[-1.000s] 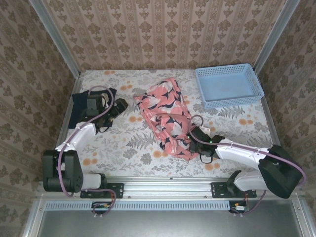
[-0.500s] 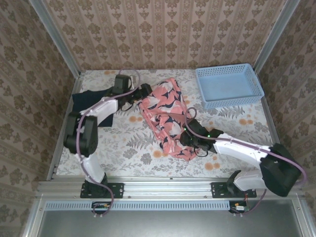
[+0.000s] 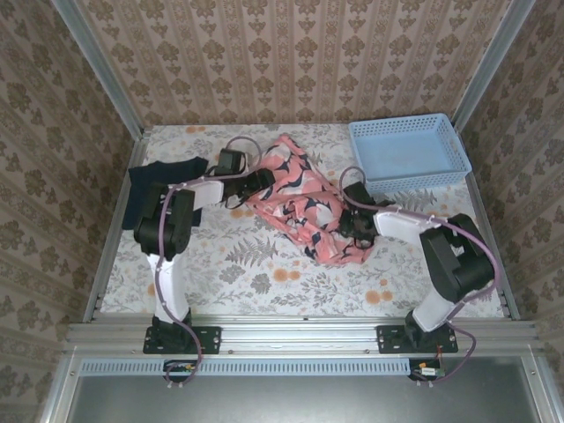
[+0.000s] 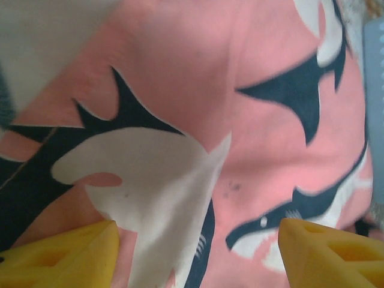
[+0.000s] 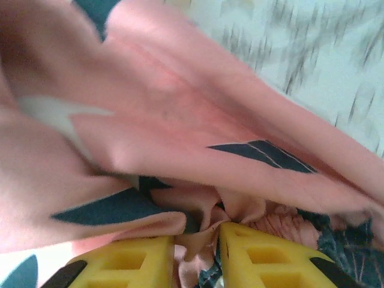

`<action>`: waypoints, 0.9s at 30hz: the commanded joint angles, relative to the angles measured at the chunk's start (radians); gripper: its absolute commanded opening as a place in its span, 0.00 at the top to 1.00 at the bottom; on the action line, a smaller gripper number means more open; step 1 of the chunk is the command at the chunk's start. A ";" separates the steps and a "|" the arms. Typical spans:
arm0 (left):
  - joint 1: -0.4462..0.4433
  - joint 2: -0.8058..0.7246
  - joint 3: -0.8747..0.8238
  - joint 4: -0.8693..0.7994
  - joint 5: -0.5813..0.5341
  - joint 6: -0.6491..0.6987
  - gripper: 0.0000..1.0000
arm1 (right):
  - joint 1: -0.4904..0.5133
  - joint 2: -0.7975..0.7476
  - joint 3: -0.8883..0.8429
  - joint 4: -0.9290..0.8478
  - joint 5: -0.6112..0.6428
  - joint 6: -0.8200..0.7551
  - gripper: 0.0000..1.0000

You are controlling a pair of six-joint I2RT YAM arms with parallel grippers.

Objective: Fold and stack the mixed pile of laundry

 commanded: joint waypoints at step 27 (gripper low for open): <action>0.059 -0.043 -0.110 -0.047 -0.089 -0.017 0.25 | -0.002 -0.262 -0.213 0.098 -0.367 -0.095 0.49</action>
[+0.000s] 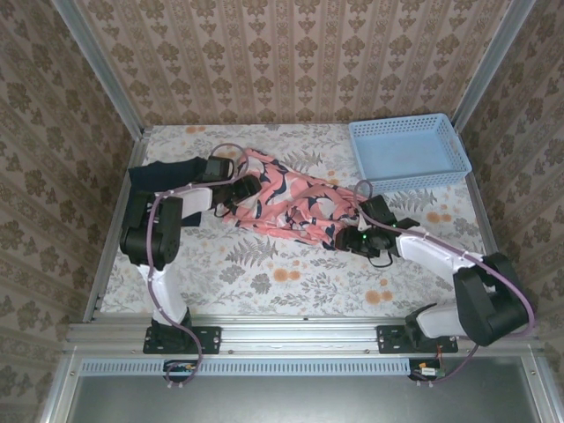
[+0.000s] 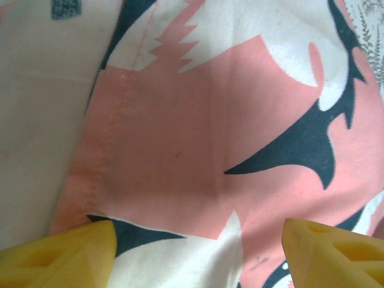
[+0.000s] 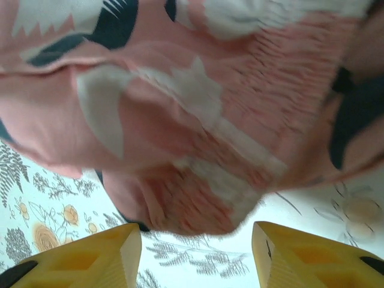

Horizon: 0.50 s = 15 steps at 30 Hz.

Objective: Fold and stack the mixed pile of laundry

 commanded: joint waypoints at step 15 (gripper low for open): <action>0.062 0.106 0.016 -0.075 0.025 0.025 0.27 | -0.113 -0.045 0.340 -0.343 0.358 -0.404 1.00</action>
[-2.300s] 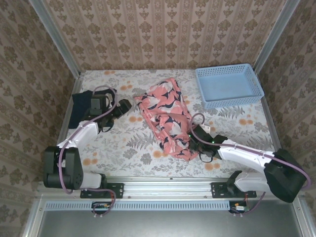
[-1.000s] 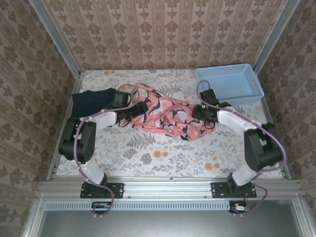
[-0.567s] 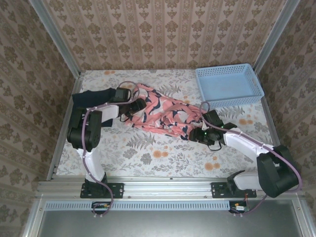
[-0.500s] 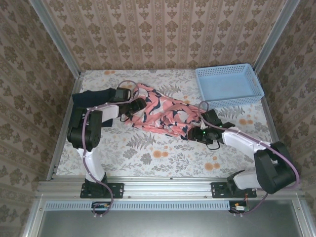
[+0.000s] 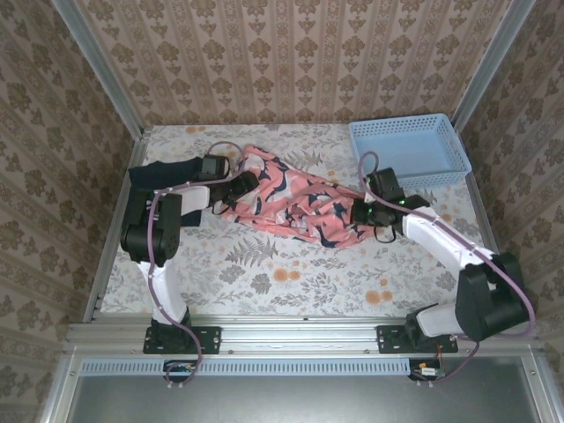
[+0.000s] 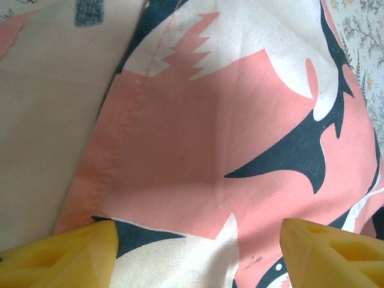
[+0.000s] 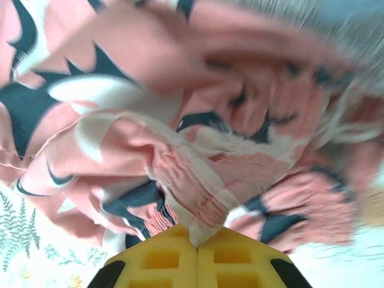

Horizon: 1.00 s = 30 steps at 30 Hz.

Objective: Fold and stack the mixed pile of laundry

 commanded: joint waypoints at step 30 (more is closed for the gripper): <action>-0.018 -0.201 0.111 -0.314 0.014 0.097 0.00 | -0.018 -0.087 -0.006 -0.041 0.006 0.156 0.83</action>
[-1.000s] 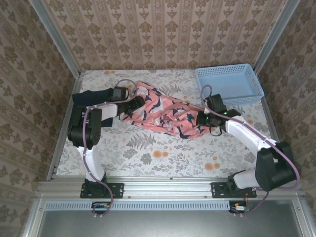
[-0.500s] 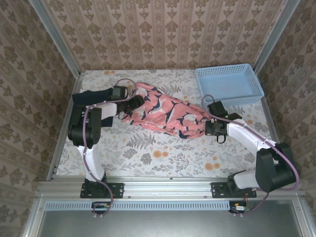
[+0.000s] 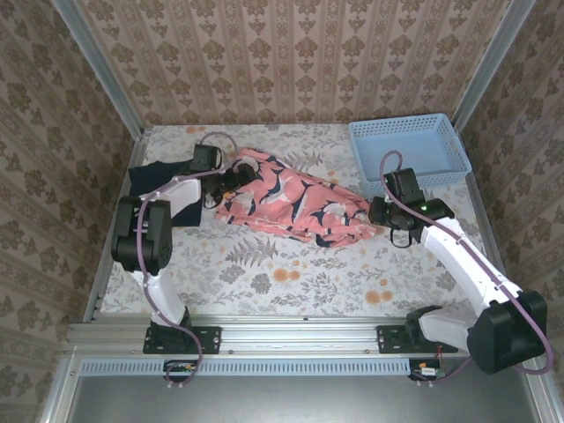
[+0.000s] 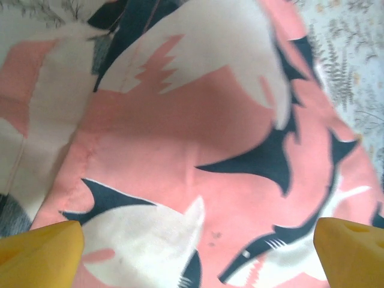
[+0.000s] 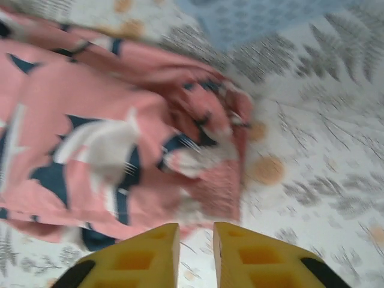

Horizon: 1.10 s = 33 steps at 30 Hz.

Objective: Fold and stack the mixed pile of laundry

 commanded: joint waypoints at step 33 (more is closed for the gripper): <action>-0.016 -0.057 -0.081 0.058 0.053 -0.011 0.34 | 0.016 -0.003 -0.139 0.072 -0.025 0.146 0.10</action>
